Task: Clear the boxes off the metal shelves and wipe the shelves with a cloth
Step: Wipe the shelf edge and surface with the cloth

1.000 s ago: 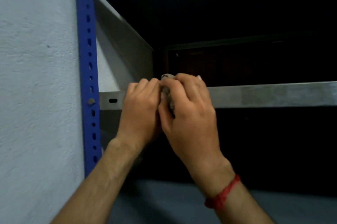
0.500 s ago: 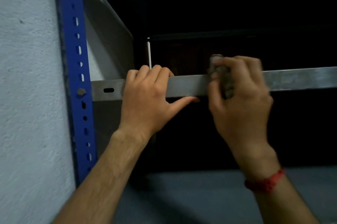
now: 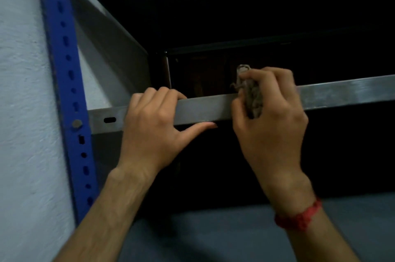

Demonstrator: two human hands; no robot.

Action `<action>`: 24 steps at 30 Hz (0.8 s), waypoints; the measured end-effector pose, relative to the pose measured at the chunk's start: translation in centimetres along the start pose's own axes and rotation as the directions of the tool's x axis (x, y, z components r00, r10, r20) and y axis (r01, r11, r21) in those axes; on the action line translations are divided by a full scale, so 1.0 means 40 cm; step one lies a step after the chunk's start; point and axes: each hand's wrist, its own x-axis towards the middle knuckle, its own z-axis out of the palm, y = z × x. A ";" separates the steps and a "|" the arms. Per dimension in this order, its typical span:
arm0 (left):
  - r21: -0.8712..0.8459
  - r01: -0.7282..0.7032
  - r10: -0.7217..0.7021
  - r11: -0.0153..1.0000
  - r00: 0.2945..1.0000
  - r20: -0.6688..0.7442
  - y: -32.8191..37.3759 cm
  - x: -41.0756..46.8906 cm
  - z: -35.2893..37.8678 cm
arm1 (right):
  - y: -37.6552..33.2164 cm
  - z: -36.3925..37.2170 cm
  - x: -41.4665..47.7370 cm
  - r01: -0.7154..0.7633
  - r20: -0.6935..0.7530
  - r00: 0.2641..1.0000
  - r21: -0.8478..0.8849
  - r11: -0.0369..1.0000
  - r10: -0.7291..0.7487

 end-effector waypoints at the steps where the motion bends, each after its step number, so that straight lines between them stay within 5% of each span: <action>1: 0.001 0.006 -0.006 1.000 1.000 0.005 -0.001 0.000 0.000 | -0.028 0.022 -0.010 0.020 0.010 1.000 0.025 0.999 -0.021; 8: -0.019 0.016 -0.015 1.000 1.000 0.019 -0.080 -0.055 -0.053 | -0.142 0.125 -0.064 0.157 0.144 0.971 0.218 0.963 -0.191; 13: 0.030 0.201 -0.191 0.979 0.961 -0.198 -0.163 -0.161 -0.113 | -0.150 0.138 -0.070 0.143 0.121 0.977 0.236 0.961 -0.175; 16: -0.094 0.356 -0.369 0.930 0.896 -0.249 -0.171 -0.203 -0.100 | -0.194 0.170 -0.101 0.166 0.121 0.972 0.262 0.951 -0.203; 19: -0.246 0.361 -0.419 0.899 0.873 -0.249 -0.194 -0.231 -0.088 | -0.285 0.233 -0.141 0.236 0.145 0.944 0.328 0.915 -0.295; 24: -0.552 0.458 -0.614 0.697 0.779 -0.128 -0.179 -0.245 -0.102 | -0.366 0.295 -0.156 0.257 0.127 0.928 0.459 0.850 -0.349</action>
